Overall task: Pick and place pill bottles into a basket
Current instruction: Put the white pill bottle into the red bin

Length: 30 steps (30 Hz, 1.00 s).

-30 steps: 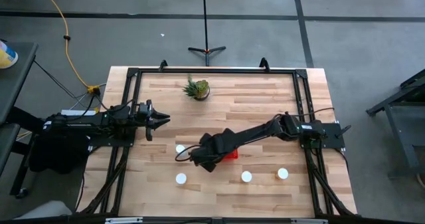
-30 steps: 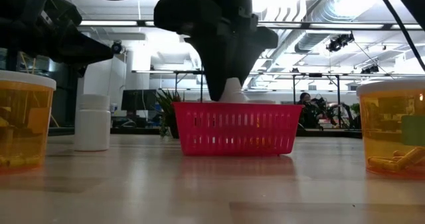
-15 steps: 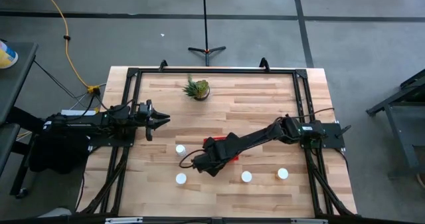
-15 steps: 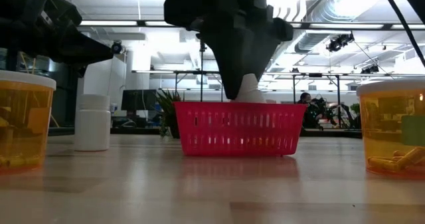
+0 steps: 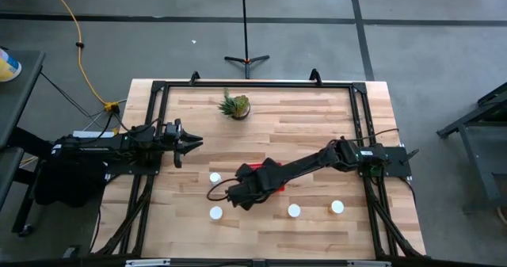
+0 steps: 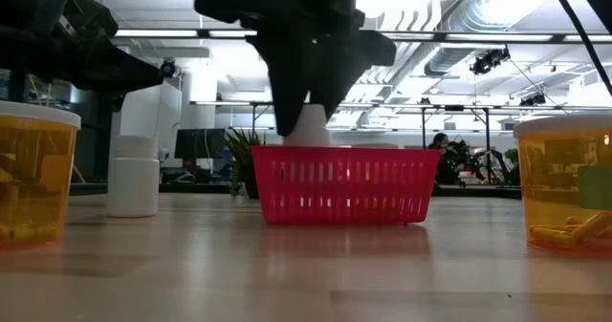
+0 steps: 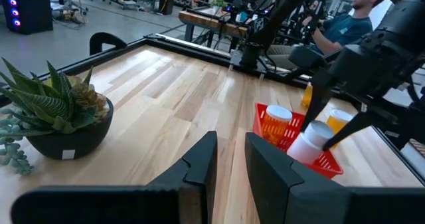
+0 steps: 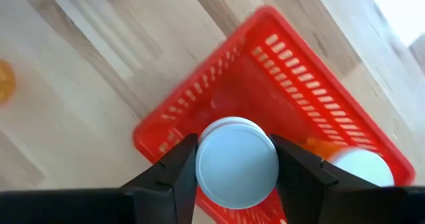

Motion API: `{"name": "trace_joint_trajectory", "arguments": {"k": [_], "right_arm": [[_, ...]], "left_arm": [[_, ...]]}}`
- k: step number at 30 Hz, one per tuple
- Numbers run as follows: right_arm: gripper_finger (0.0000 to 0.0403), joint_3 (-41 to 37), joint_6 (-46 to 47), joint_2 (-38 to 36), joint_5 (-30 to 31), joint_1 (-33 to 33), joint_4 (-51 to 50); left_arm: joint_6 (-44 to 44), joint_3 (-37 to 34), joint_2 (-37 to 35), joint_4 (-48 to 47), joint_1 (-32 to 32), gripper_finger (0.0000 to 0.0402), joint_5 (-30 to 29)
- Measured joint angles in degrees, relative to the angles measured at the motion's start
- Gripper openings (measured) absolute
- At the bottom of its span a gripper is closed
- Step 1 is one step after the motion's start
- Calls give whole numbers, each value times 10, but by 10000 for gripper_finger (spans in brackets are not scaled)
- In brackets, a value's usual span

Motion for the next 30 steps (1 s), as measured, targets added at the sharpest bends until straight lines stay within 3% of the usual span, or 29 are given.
{"name": "trace_joint_trajectory", "arguments": {"k": [15,22,30], "right_arm": [[154,0,-18,0,25,-17,55],[155,0,-27,0,-8,-29,65],[202,0,-19,0,-44,-42,49]], "left_arm": [[0,0,0,0,0,115,0],[-2,0,0,0,0,115,0],[-2,0,0,0,0,115,0]]}}
